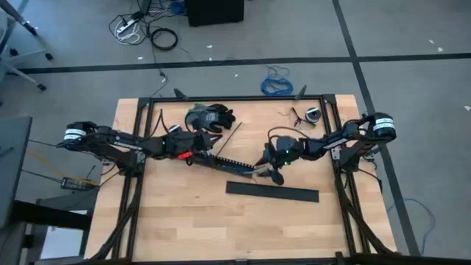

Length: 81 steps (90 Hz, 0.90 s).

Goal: Ziptie cables
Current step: Close the black cable duct cover

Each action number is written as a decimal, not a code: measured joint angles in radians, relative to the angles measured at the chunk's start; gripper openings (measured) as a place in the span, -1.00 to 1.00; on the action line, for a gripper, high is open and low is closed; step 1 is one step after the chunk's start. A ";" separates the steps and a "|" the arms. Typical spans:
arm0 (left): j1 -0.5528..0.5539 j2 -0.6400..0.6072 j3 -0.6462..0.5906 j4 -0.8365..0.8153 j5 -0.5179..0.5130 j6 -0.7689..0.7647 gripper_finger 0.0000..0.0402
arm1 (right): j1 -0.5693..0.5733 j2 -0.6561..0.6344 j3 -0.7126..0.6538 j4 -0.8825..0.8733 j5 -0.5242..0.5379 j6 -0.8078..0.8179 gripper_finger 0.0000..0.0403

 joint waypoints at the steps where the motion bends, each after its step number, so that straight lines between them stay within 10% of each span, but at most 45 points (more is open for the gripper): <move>1: 0.000 0.002 0.000 0.000 -0.001 -0.001 -1.00 | 0.008 0.000 0.000 -0.005 0.013 -0.001 0.12; 81: 0.038 0.105 0.000 -0.111 0.085 -0.102 -1.00 | 0.317 0.018 0.003 -0.199 0.474 0.352 -0.18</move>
